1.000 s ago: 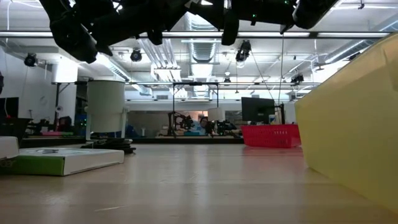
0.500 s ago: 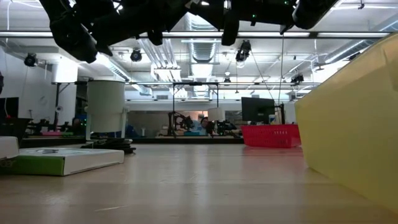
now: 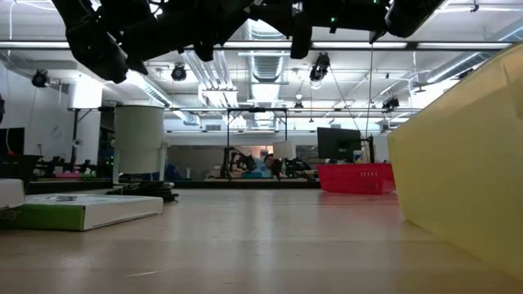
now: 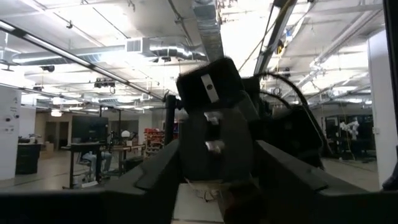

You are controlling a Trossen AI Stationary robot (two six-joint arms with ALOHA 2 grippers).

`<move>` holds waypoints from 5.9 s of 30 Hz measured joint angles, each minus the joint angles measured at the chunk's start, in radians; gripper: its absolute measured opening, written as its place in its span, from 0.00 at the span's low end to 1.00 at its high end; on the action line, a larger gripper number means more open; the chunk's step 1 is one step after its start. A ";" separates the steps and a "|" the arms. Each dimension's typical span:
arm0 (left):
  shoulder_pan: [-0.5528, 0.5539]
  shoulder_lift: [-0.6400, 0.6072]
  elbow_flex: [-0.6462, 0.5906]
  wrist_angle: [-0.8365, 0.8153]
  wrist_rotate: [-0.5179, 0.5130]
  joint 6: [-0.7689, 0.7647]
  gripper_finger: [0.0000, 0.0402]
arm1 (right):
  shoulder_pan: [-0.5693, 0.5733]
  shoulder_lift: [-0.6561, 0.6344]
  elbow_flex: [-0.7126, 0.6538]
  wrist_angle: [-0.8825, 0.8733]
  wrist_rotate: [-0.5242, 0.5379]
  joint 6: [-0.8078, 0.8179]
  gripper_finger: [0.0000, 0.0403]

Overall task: Pick and place items into bin
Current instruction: Put the black charger adapter into the orange bin, then put the black charger cable into the yellow bin

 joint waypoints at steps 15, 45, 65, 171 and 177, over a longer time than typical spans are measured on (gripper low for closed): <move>-0.002 0.002 -0.041 -0.015 -0.078 0.005 0.66 | -0.042 -0.013 0.001 0.013 0.186 0.037 0.33; 0.000 -0.019 -0.146 -0.149 -0.167 0.002 0.66 | -0.310 -0.119 -0.057 -0.452 0.423 0.456 0.33; 0.000 -0.044 -0.180 -0.145 -0.187 0.002 0.66 | -0.361 -0.175 -0.257 -0.634 0.417 0.875 0.33; -0.055 -0.245 0.183 -1.802 -0.126 -0.001 0.66 | -0.359 -0.175 -0.359 -0.524 0.290 1.008 0.46; -0.085 -0.161 0.243 -1.866 -0.121 0.022 0.66 | -0.359 -0.175 -0.359 -0.519 0.290 0.986 0.46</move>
